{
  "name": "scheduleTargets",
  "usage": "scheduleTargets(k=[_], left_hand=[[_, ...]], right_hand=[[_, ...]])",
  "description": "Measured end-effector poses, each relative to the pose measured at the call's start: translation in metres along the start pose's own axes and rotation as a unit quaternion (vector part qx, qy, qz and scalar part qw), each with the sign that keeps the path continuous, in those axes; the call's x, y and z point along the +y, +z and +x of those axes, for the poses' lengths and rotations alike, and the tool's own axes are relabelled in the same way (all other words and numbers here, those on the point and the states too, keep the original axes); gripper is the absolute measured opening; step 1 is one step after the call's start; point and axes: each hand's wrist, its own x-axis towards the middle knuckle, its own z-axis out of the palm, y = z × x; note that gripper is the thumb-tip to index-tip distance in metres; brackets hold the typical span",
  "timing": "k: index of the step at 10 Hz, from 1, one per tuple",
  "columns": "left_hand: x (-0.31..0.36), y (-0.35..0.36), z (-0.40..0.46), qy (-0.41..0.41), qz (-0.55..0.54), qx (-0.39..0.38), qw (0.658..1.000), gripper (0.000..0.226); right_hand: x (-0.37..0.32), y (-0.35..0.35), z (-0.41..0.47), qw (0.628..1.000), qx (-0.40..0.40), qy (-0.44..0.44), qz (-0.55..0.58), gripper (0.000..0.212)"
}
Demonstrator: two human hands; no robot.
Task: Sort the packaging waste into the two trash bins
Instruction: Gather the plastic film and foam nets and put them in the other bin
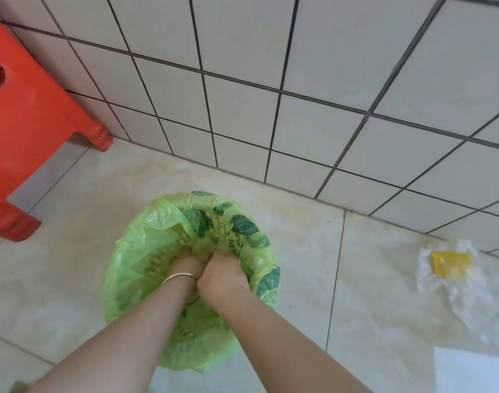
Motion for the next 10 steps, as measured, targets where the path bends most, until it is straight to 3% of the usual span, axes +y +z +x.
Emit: scheduleTargets(k=[1,3,5,7,10], left_hand=[[0.009,-0.015,-0.022,0.022,0.052,0.021,0.998,0.056],[0.028,-0.027,-0.074,0.090,0.175,0.143,0.970,0.065],[0.075,-0.008,-0.153,0.216,0.208,0.179,0.937,0.046],[0.130,0.066,-0.228,0.346,0.164,0.132,0.914,0.033],[0.177,0.206,-0.261,0.384,0.130,-0.037,0.913,0.029]], right_hand=[[-0.003,-0.010,-0.013,0.999,0.013,-0.032,0.000,0.047],[0.016,-0.053,-0.059,0.991,0.097,-0.069,0.056,0.042],[0.063,-0.103,-0.124,0.977,0.162,-0.047,0.130,0.037],[0.130,-0.143,-0.189,0.951,0.252,-0.006,0.178,0.034],[0.273,-0.160,-0.206,0.932,0.279,0.105,0.208,0.036]])
